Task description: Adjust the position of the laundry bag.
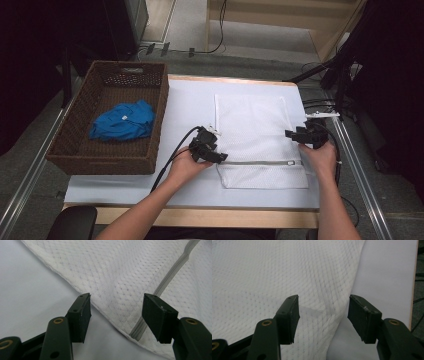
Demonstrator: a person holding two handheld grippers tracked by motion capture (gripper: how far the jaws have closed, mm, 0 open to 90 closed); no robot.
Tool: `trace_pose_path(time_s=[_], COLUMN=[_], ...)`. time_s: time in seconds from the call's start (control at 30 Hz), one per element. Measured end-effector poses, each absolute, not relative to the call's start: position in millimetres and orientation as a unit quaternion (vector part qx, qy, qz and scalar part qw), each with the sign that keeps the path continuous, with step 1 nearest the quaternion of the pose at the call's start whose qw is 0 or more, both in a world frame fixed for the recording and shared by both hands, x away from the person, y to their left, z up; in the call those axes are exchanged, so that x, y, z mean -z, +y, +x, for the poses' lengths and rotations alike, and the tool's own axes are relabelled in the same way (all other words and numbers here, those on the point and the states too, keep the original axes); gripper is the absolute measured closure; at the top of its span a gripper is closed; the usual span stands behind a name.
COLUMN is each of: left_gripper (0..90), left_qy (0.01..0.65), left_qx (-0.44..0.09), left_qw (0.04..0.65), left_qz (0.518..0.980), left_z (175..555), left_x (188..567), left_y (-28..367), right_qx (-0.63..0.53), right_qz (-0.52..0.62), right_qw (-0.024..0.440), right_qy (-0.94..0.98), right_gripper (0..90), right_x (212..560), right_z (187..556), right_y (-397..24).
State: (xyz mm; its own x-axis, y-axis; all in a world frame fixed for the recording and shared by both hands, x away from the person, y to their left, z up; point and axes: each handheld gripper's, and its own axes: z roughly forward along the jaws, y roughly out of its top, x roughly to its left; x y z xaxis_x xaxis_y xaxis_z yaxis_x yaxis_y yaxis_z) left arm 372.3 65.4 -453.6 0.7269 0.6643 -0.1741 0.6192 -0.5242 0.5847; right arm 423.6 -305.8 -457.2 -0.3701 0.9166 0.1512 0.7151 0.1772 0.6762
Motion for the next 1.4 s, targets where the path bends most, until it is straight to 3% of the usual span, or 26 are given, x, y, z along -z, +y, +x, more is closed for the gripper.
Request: trace_pose_path(time_s=[0.17, 0.4, 0.67, 0.8, 0.9, 1.1, 1.4], left_gripper=[41.2, 48.8, 65.1, 82.0, 89.4, 90.0, 90.0], left_qy=[0.385, 0.391, 0.402, 0.398, 0.389, 0.398, 0.413], left_qx=[-0.038, -0.063, -0.069, -0.066, -0.076, -0.06, -0.061], left_qw=[0.329, 0.334, 0.332, 0.33, 0.335, 0.333, 0.33], left_qz=[0.861, 0.855, 0.851, 0.854, 0.855, 0.853, 0.847], left_z=[374.0, 369.4, 368.7, 368.8, 365.6, 369.5, 372.1], left_x=[459.5, 462.1, 462.3, 462.1, 464.9, 463.3, 454.8], left_y=[65.8, 66.7, 64.7, 64.9, 61.9, 64.0, 72.5], right_qx=[-0.326, -0.312, -0.301, -0.305, -0.298, -0.302, -0.297], right_qz=[0.547, 0.549, 0.539, 0.548, 0.559, 0.572, 0.57], right_qw=[0.139, 0.148, 0.169, 0.161, 0.156, 0.13, 0.113], right_qy=[0.759, 0.761, 0.769, 0.762, 0.758, 0.752, 0.758], right_gripper=[44.5, 51.5, 61.1, 62.8, 69.8, 88.3, 90.0], right_x=[467.7, 474.1, 474.2, 473.9, 472.3, 471.2, 468.3], right_z=[425.9, 424.2, 419.2, 419.4, 419.1, 420.0, 422.0], right_y=[-305.0, -302.8, -293.6, -293.2, -290.8, -290.9, -285.9])
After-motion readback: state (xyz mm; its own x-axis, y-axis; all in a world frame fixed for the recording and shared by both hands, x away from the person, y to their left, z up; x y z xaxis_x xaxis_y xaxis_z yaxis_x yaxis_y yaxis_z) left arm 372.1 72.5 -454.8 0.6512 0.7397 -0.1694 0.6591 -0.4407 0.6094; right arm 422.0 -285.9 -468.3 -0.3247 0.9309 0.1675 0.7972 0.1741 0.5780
